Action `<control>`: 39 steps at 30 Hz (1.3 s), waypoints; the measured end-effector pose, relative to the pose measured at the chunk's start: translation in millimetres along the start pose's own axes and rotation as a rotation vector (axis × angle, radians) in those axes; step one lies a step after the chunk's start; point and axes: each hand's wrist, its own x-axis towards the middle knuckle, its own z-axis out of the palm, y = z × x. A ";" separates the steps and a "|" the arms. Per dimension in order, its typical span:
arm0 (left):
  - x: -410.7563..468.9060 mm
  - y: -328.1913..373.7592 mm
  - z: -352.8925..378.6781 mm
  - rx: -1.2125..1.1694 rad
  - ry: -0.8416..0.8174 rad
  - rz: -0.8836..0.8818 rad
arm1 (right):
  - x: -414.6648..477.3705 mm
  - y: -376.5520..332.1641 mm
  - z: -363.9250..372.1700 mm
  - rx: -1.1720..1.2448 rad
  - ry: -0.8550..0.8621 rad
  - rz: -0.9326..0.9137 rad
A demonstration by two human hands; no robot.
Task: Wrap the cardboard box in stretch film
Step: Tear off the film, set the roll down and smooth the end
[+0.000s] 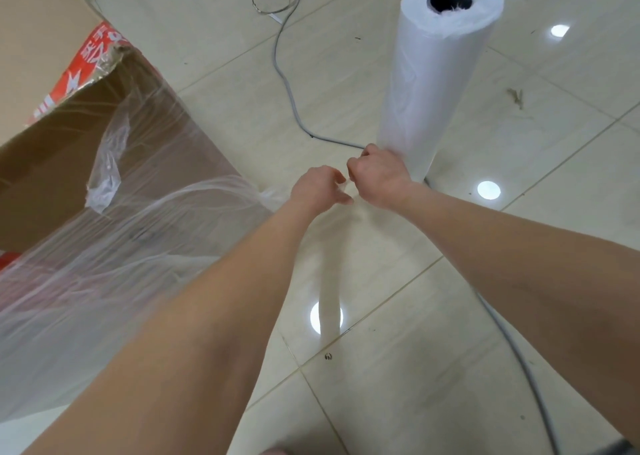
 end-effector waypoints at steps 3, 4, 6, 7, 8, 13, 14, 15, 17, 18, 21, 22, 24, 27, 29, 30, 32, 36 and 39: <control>-0.4 2.3 -2.3 -0.014 0.074 -0.048 | 0.8 0.4 0.1 -0.017 -0.017 0.026; -0.8 1.4 -3.4 -0.025 0.073 -0.043 | 1.8 0.4 -0.1 -0.041 -0.023 0.007; -2.9 -1.0 -6.1 -0.043 0.070 -0.033 | 2.9 0.1 -1.2 -0.094 -0.035 -0.036; -3.5 -1.8 -6.3 -0.037 0.074 -0.038 | 2.5 0.1 -2.5 -0.096 -0.034 -0.034; -3.4 -2.4 -6.0 -0.027 0.082 -0.045 | 2.1 0.5 -4.0 -0.084 -0.031 -0.020; -0.1 -2.5 -9.9 -0.056 0.153 -0.112 | -3.6 2.1 -8.0 -0.064 0.013 -0.065; 0.4 -1.3 -10.0 -0.075 0.159 -0.132 | -4.7 3.0 -8.7 -0.058 0.016 -0.080; 0.8 0.3 -9.7 -0.095 0.163 -0.158 | -5.4 4.1 -8.8 -0.049 0.017 -0.091; 1.4 4.9 -8.5 -0.121 0.186 -0.227 | -6.7 5.7 -8.2 -0.046 0.012 -0.118; 2.9 5.3 -8.5 -0.133 0.210 -0.265 | -7.1 6.6 -7.5 -0.051 0.004 -0.133; 9.4 -2.1 -14.8 -0.202 0.219 -0.317 | -7.0 9.9 -5.0 -0.059 -0.007 -0.134; 11.0 -5.0 -15.7 -0.251 0.183 -0.276 | -6.0 10.1 -4.1 -0.065 0.002 -0.123; 7.9 -5.3 -15.3 -0.356 0.082 -0.157 | -3.0 7.4 -1.8 -0.068 0.024 -0.088; 3.2 -3.3 -8.2 -0.409 -0.068 -0.070 | 1.5 2.5 -2.9 -0.003 0.029 -0.006; 3.3 -3.0 -5.1 -0.280 -0.096 -0.025 | 3.9 1.4 -4.4 0.016 0.029 0.021; 4.3 -2.9 -4.4 -0.193 -0.083 -0.007 | 4.4 1.9 -4.5 0.014 0.020 0.023; 6.2 -2.7 -4.6 -0.103 -0.011 -0.013 | 3.2 3.5 -4.4 0.002 0.000 0.010; 5.2 0.8 -7.4 -0.100 0.054 0.004 | 0.4 5.1 -4.9 -0.076 -0.045 -0.061; 2.0 2.9 -8.8 -0.123 0.069 0.028 | -1.2 3.9 -9.4 -0.060 -0.034 -0.057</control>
